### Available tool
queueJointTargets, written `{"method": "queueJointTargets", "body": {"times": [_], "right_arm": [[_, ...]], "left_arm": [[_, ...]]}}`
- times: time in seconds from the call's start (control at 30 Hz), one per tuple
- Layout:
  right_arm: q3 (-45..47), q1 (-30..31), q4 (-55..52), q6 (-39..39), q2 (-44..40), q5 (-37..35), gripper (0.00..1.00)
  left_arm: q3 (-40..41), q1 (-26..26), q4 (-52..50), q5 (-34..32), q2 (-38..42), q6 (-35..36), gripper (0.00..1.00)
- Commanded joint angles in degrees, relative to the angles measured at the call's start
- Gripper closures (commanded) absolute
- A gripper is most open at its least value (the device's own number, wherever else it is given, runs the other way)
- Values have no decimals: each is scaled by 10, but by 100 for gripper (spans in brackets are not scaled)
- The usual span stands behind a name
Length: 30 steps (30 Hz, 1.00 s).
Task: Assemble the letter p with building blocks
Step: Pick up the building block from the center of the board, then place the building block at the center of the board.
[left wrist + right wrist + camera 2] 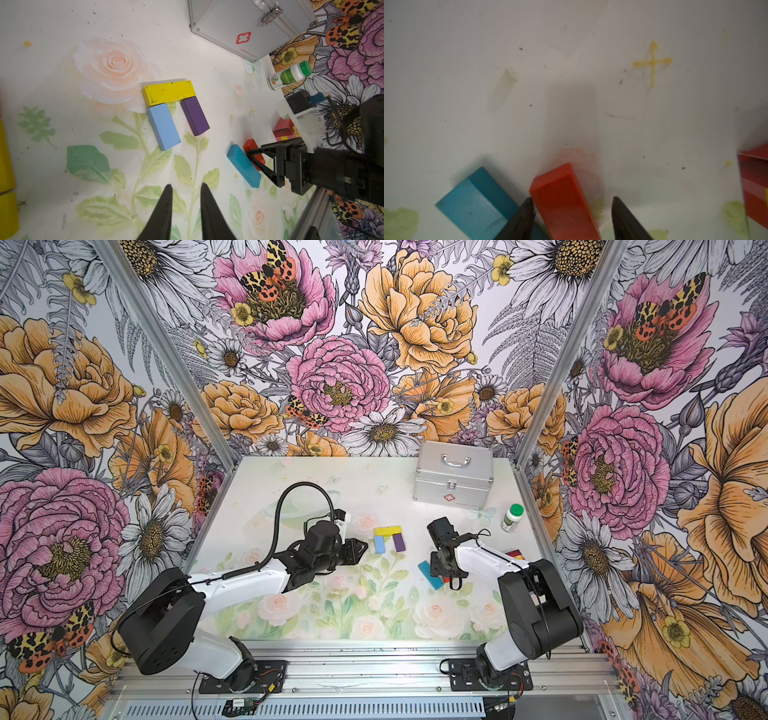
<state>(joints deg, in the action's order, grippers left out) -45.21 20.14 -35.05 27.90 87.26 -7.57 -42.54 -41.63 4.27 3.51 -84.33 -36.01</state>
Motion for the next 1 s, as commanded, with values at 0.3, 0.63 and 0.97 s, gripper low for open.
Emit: {"method": "queueJointTargets", "body": {"times": [0.3,0.63,0.97], "right_arm": [[-15,-9,12,-1,-7,13,100],[-131,79,-6,-87,-38,37,100],[-162,153,-11,-213,57,76,100]], "left_arm": [[20,13,15,-7,24,4,74],[32,12,19,-9,35,-2,74],[74,15,14,-35,98,-14,73]]}}
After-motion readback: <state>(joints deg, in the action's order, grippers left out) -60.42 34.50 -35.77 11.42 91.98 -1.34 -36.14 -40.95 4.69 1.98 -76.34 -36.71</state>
